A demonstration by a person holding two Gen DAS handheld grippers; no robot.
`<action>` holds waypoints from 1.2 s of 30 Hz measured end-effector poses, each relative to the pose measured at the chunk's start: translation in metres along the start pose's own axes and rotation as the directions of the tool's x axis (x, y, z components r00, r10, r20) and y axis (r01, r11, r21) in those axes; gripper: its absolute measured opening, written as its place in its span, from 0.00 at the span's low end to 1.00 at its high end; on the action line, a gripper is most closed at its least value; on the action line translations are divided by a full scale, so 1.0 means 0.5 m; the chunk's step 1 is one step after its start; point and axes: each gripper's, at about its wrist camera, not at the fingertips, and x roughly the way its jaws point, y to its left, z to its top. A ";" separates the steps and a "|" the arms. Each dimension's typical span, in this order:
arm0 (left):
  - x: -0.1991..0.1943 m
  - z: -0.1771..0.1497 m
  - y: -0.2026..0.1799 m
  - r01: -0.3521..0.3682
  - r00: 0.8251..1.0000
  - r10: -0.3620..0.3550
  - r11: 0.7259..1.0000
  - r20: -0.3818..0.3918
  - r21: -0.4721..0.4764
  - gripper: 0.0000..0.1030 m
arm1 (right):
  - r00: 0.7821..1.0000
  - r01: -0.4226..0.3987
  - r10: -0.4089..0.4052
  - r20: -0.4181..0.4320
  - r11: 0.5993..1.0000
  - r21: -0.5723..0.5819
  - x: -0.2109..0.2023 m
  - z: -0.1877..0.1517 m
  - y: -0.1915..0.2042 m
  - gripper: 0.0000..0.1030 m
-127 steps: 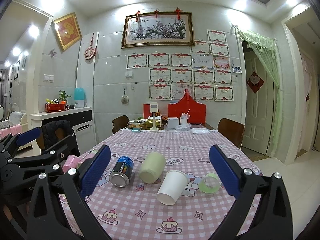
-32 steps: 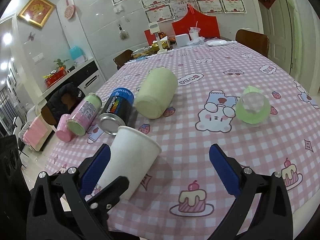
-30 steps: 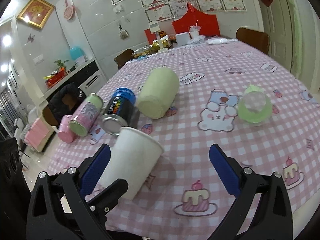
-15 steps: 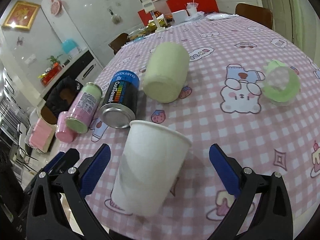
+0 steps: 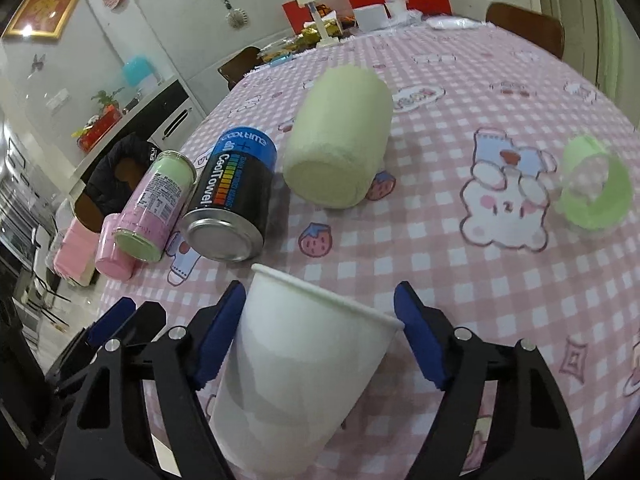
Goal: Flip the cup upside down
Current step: 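Lift the white paper cup with the right tool and rotate it, then turn the cup opening upward and lower it onto the tablecloth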
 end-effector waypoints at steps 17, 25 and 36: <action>-0.027 0.002 -0.093 0.026 0.999 -0.028 0.998 0.035 0.051 0.75 | 0.911 0.358 -0.238 0.335 0.860 -0.362 -0.086 -0.027 0.035 0.70; -0.018 -0.006 -0.098 0.005 1.000 -0.006 0.998 0.018 0.059 0.75 | 0.916 0.334 -0.200 0.348 0.860 -0.385 -0.061 -0.054 0.017 0.70; -0.025 -0.022 -0.095 -0.011 1.000 0.011 0.997 0.001 0.076 0.75 | 0.922 0.276 -0.149 0.358 0.900 -0.336 -0.089 -0.088 0.008 0.72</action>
